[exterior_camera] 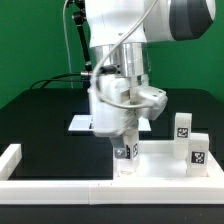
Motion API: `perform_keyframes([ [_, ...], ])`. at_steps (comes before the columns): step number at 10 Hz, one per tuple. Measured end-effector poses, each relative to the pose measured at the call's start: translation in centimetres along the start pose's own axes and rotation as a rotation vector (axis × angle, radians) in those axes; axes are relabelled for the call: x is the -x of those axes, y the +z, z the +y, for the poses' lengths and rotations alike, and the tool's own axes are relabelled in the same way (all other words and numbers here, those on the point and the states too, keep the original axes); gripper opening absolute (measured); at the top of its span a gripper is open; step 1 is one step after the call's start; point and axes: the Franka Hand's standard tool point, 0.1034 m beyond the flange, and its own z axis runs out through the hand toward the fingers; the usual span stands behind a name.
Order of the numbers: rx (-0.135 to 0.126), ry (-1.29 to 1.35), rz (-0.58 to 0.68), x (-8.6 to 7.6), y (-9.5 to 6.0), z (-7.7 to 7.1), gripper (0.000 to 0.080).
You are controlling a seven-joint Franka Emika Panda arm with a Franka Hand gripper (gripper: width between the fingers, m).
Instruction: Assemble square table
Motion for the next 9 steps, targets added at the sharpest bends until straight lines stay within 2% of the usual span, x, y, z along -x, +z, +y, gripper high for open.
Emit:
perform_keyframes([
  [2, -0.015, -0.369, 0.001, -0.20, -0.29, -0.11, 0.0639],
  [5, -0.011, -0.525, 0.006, -0.31, -0.24, -0.08, 0.0647],
  [6, -0.005, -0.618, 0.011, -0.17, -0.25, -0.13, 0.0649],
  [7, 0.009, -0.821, 0.027, 0.30, -0.39, -0.49, 0.0649],
  [9, 0.006, -0.925, 0.033, 0.15, -0.52, -0.79, 0.0649],
])
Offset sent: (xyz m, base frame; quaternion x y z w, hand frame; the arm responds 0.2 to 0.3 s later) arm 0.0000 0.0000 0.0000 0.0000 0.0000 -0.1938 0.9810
